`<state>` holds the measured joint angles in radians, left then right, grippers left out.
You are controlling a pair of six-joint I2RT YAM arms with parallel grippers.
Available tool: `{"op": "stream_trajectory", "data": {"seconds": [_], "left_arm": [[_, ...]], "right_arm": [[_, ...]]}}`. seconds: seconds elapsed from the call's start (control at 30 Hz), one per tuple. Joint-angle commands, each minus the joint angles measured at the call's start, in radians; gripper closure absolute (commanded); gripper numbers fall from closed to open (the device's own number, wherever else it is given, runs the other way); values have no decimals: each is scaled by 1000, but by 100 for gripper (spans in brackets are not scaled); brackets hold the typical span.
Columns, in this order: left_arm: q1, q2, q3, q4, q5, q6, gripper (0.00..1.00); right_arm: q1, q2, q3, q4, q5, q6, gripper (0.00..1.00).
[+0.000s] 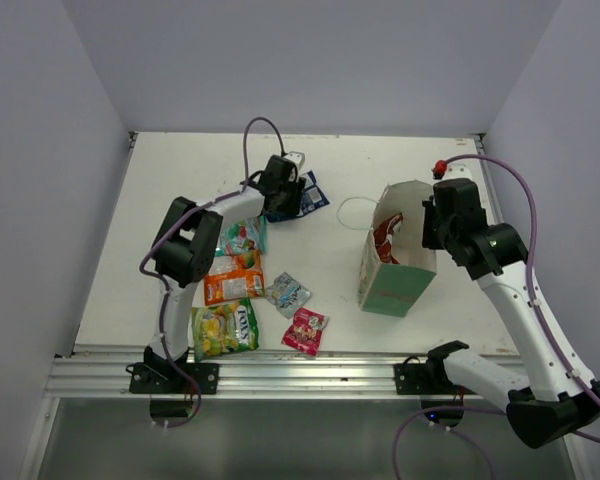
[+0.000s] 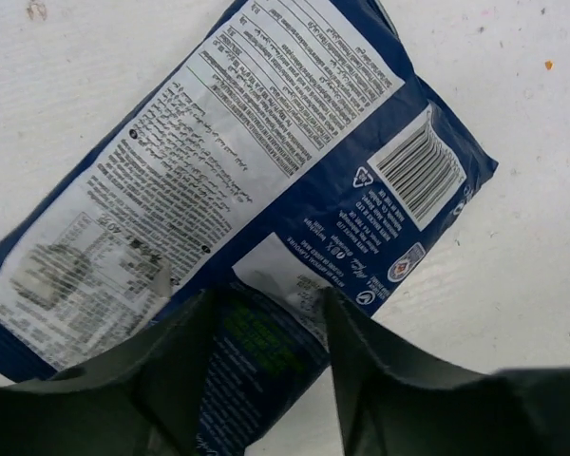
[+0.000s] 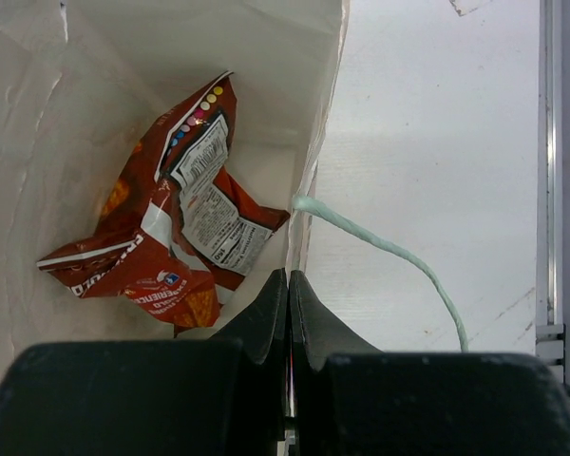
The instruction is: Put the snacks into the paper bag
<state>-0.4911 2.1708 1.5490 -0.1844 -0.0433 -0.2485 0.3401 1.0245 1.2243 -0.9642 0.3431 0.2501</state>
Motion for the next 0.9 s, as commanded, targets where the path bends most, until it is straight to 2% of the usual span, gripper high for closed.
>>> {"op": "stream_trajectory", "data": {"seconds": [0.0, 0.13, 0.17, 0.2, 0.23, 0.43, 0.87], "left_arm": [[3, 30, -35, -41, 26, 12, 50], [3, 37, -78, -36, 29, 37, 75], [3, 34, -85, -36, 28, 44, 89], [3, 32, -92, -38, 26, 46, 97], [3, 26, -107, -40, 25, 46, 100], [-3, -136, -197, 20, 39, 46, 100], [-27, -436, -253, 51, 39, -6, 100]], "right_arm": [[2, 6, 17, 32, -30, -2, 100], [2, 6, 18, 33, -38, 2, 100], [2, 6, 17, 33, -38, 2, 100], [2, 5, 17, 35, -39, 3, 100], [2, 6, 17, 35, -42, 5, 100], [2, 8, 14, 39, -50, 6, 100], [2, 11, 0, 53, -55, 11, 100]]}}
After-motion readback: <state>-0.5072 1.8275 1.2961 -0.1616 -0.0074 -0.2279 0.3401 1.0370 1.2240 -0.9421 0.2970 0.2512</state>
